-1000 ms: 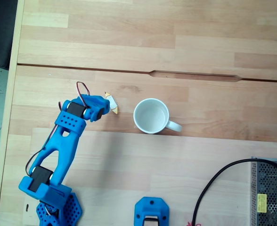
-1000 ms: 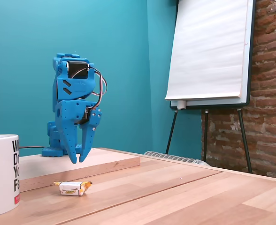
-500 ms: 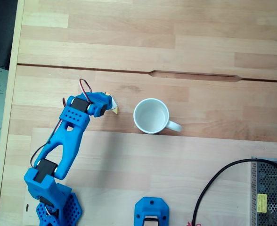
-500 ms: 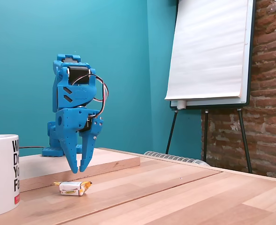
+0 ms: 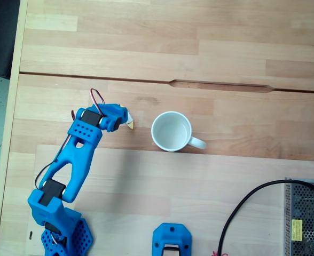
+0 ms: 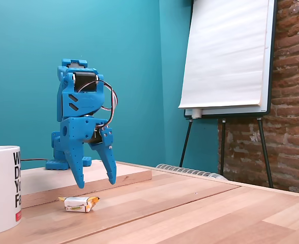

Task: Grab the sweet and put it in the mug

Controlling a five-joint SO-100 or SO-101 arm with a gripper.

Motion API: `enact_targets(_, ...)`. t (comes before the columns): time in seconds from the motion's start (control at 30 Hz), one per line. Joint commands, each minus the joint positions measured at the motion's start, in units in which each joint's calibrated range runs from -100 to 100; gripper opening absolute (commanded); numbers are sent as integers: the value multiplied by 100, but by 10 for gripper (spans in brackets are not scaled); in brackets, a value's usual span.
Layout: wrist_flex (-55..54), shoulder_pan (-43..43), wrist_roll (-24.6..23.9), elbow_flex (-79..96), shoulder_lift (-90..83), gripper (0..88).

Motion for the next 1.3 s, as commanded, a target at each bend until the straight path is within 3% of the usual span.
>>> enact_targets(0.0, -61, 61, 147, -315, -89, 259)
enact_targets(0.33, -126, 352, 444, -315, -54, 218)
enact_targets(1.27, -569, 381, 381, -1385, 1305, 208)
